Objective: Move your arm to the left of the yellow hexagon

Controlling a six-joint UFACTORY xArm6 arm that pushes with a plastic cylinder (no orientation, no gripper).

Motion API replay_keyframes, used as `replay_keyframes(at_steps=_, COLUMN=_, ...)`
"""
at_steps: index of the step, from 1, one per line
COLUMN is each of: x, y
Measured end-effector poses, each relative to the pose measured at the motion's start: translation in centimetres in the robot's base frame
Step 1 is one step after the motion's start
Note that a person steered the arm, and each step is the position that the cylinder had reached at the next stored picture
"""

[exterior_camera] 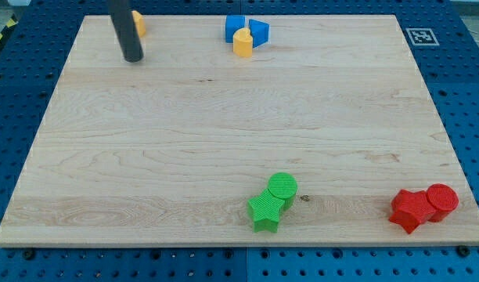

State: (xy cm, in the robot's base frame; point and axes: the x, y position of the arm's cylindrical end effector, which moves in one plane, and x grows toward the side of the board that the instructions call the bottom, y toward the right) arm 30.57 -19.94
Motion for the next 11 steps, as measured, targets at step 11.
replay_keyframes(at_steps=11, x=-9.1, y=-4.1)
